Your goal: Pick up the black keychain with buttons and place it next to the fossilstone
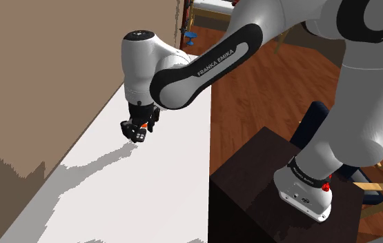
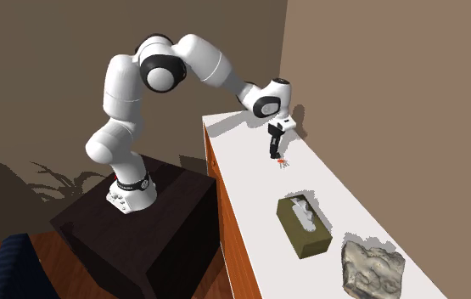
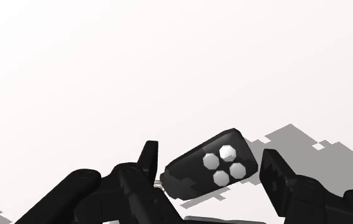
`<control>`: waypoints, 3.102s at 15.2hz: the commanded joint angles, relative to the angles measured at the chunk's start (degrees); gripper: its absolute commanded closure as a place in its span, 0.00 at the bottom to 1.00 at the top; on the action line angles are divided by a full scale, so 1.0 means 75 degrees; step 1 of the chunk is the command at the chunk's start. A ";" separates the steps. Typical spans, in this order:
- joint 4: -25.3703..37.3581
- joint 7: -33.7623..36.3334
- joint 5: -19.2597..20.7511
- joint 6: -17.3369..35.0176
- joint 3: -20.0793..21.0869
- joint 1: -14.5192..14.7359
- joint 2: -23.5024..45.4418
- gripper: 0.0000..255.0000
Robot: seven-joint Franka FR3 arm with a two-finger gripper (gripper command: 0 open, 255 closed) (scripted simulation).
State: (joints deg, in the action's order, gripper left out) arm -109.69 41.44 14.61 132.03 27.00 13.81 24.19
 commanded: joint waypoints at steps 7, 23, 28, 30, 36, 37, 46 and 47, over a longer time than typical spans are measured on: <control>0.0213 -0.0209 -0.0329 -0.0652 0.0174 -0.0124 -0.0491 1.00; 0.0229 -0.1248 -0.0995 -0.1504 0.0171 -0.0797 -0.1485 1.00; -0.0204 -0.2237 -0.1268 -0.1370 -0.0109 -0.1416 -0.1859 1.00; -0.0313 -0.2627 -0.1349 -0.1339 -0.0237 -0.1646 -0.1957 1.00; -0.0425 -0.3754 -0.1505 -0.1311 -0.0654 -0.2288 -0.2075 1.00; -0.0413 -0.3935 -0.1519 -0.1315 -0.0725 -0.2391 -0.2070 1.00; 0.0102 -0.5464 -0.1547 -0.1469 -0.1343 -0.3269 -0.1710 1.00; 0.0204 -0.5623 -0.1542 -0.1500 -0.1408 -0.3362 -0.1637 1.00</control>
State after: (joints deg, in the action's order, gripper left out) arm -107.99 0.81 3.24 120.69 16.97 -10.52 12.01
